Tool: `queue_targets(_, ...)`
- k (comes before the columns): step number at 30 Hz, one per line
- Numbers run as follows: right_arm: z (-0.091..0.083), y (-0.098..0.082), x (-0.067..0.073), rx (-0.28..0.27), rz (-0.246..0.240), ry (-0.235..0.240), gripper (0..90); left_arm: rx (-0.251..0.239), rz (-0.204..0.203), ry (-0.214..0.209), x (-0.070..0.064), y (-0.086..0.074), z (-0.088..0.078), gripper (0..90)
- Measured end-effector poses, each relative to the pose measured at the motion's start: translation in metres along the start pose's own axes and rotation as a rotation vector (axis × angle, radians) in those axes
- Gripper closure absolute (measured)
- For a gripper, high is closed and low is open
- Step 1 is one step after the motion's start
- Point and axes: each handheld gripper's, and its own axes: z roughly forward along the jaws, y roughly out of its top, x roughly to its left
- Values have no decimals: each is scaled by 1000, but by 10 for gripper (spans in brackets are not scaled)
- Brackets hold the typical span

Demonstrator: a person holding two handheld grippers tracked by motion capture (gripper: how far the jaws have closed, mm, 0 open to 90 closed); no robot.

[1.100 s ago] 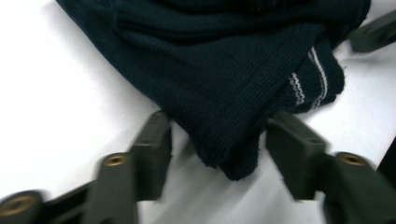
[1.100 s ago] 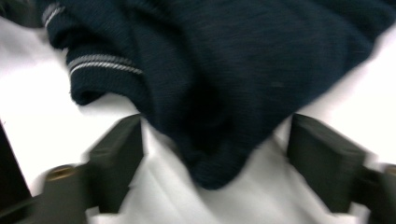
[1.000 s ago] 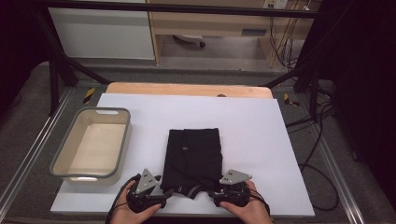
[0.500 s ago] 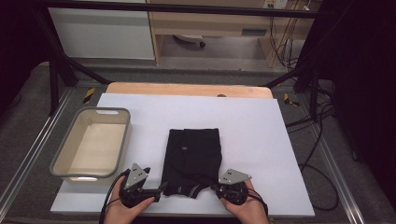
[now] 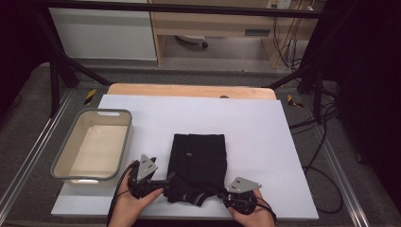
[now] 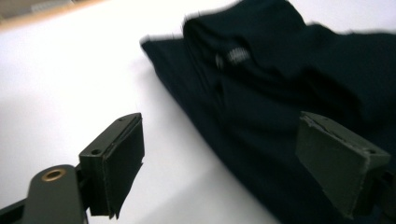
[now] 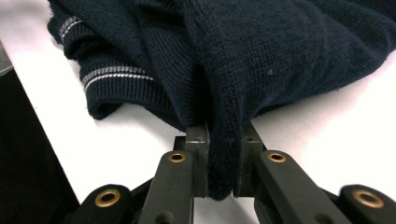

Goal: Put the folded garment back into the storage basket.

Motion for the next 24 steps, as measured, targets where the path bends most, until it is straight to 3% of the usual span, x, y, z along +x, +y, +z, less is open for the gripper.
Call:
queue_targets(3,0,-1,1,-1,-11,-10,796,4,-11,11,9,16,18,156)
queue_targets(5,1,-1,1,2,-20,-13,792,17,-41,-2,16,22,32,159)
queue_targets(9,1,-1,1,2,-24,-10,787,38,-70,38,28,27,51,158)
queue_targets(13,1,-2,1,-1,-40,-6,788,52,-63,78,37,31,66,162)
queue_targets(19,1,-1,0,2,-37,-1,787,35,-30,142,46,34,86,218)
queue_targets(21,2,-1,-1,2,-34,3,787,51,-9,147,49,36,94,236)
queue_targets(24,2,-2,-1,-2,-26,3,785,77,-31,130,53,37,105,246)
